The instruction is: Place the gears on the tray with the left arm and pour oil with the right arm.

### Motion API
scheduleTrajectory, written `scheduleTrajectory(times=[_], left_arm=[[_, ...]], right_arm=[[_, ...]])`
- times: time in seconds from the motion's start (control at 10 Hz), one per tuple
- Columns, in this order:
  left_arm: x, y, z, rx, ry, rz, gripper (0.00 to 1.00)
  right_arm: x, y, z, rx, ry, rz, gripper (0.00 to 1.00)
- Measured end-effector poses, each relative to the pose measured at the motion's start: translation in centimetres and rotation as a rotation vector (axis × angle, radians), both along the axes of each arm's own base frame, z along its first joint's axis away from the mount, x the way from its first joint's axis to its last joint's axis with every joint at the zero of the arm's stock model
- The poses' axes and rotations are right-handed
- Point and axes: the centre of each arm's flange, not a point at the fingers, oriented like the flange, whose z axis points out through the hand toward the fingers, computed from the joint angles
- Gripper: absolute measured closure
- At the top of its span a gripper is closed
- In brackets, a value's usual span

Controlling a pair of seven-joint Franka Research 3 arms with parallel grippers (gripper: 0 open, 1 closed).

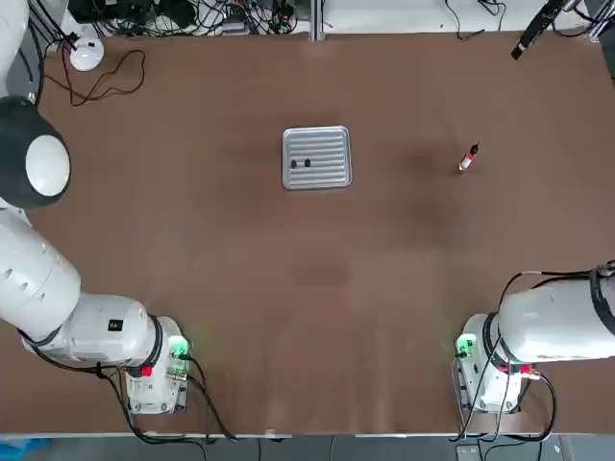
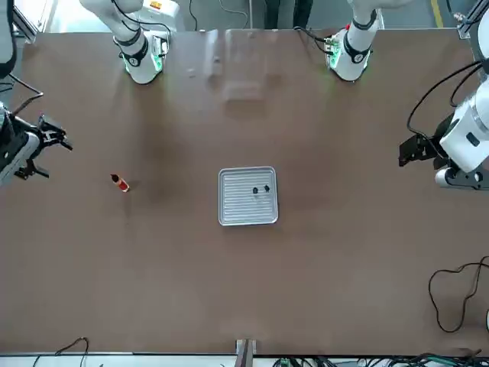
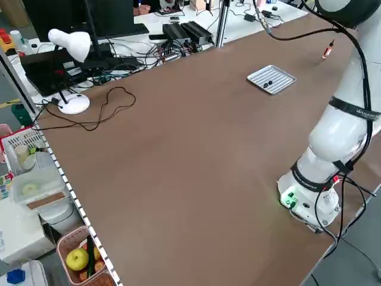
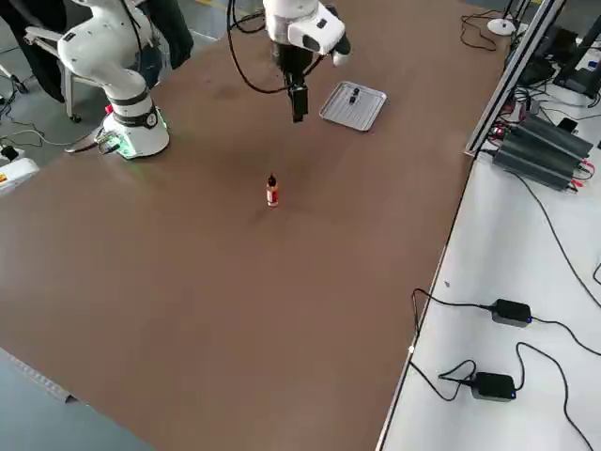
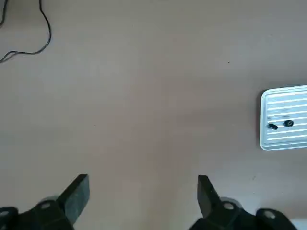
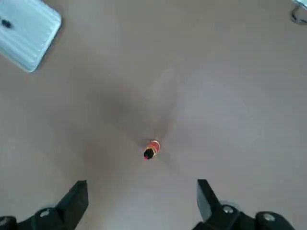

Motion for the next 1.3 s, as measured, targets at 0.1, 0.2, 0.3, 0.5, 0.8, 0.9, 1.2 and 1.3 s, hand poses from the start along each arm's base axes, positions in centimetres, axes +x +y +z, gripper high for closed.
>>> scheduleTrajectory(times=[0.1, 0.2, 0.3, 0.5, 0.8, 0.9, 1.2, 1.3], left_arm=[[0.0, 0.0, 0.0, 0.0, 0.0, 0.0, 0.01], [0.0, 0.0, 0.0, 0.0, 0.0, 0.0, 0.01], [0.0, 0.0, 0.0, 0.0, 0.0, 0.0, 0.01], [0.0, 0.0, 0.0, 0.0, 0.0, 0.0, 0.01], [0.0, 0.0, 0.0, 0.0, 0.0, 0.0, 0.01], [0.0, 0.0, 0.0, 0.0, 0.0, 0.0, 0.01], [0.0, 0.0, 0.0, 0.0, 0.0, 0.001, 0.01], [0.0, 0.0, 0.0, 0.0, 0.0, 0.001, 0.01]], right_arm=[[-0.5, 0.4, 0.6, -0.014, 0.036, -0.117, 0.0], [-1.0, 0.3, 1.1, -0.02, 0.085, -0.244, 0.0], [-1.4, 0.2, 1.9, -0.029, 0.124, -0.367, 0.0], [-1.7, 0.2, 3.8, -0.075, 0.152, -0.546, 0.0], [-2.3, 1.9, 6.3, -0.146, 0.166, -0.645, 0.0], [-2.5, 1.8, 7.6, -0.141, 0.142, -0.655, 0.0], [-2.2, 1.4, 9.0, -0.121, 0.071, -0.673, 0.0], [-2.1, 1.4, 9.0, -0.118, 0.06, -0.677, 0.0]])
